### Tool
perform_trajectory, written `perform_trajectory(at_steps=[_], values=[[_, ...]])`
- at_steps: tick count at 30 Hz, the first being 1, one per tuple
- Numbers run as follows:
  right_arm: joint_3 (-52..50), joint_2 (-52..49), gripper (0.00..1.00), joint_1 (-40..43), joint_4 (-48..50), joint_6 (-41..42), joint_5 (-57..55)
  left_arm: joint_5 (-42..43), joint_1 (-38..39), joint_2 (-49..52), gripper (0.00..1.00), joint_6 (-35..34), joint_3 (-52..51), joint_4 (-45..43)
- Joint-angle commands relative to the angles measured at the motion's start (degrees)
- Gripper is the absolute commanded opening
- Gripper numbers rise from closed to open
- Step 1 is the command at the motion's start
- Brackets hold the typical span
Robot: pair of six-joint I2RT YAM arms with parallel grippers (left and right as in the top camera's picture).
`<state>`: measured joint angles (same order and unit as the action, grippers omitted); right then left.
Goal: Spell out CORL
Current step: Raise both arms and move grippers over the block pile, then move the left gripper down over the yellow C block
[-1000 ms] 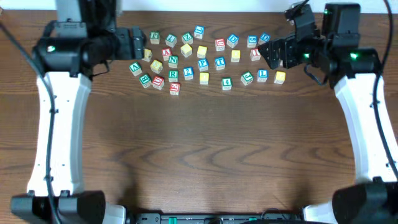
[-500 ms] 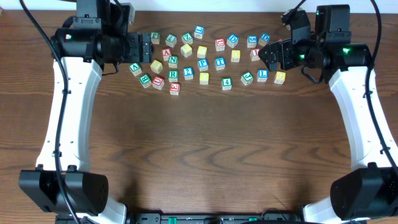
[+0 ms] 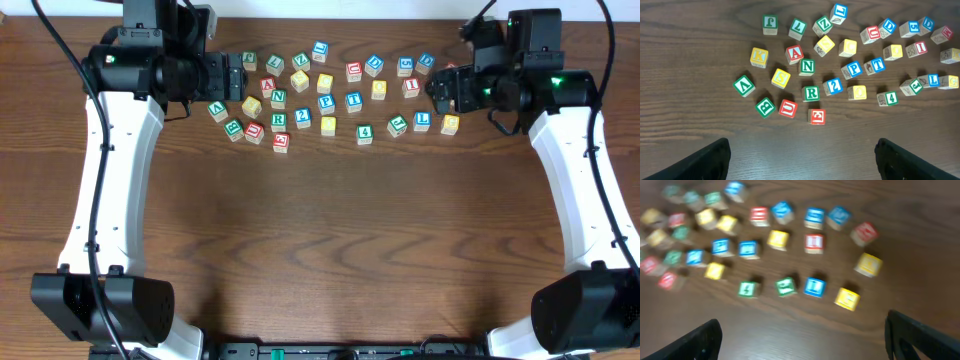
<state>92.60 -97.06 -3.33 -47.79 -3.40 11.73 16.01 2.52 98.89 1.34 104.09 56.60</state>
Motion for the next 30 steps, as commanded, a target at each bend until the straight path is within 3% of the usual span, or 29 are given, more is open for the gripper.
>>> perform_trajectory(at_steps=[1,15,24,30], values=[[1.25,0.09,0.99,0.61,0.44,5.11,-10.4,-1.05,0.2,0.11,0.91,-1.95,1.14,-0.52],[1.25,-8.13,0.99,0.66,2.86,9.16,-10.75,-5.4,2.08,3.06,0.91,-9.18,1.09,-2.25],[1.25,-8.2,0.99,0.68,2.69,9.14,-10.73,-9.88,8.33,5.95,0.91,-14.45,1.09,-7.28],[1.25,-8.2,0.99,0.68,2.58,9.14,-10.73,-14.14,11.72,7.15,0.91,-14.32,1.44,-7.41]])
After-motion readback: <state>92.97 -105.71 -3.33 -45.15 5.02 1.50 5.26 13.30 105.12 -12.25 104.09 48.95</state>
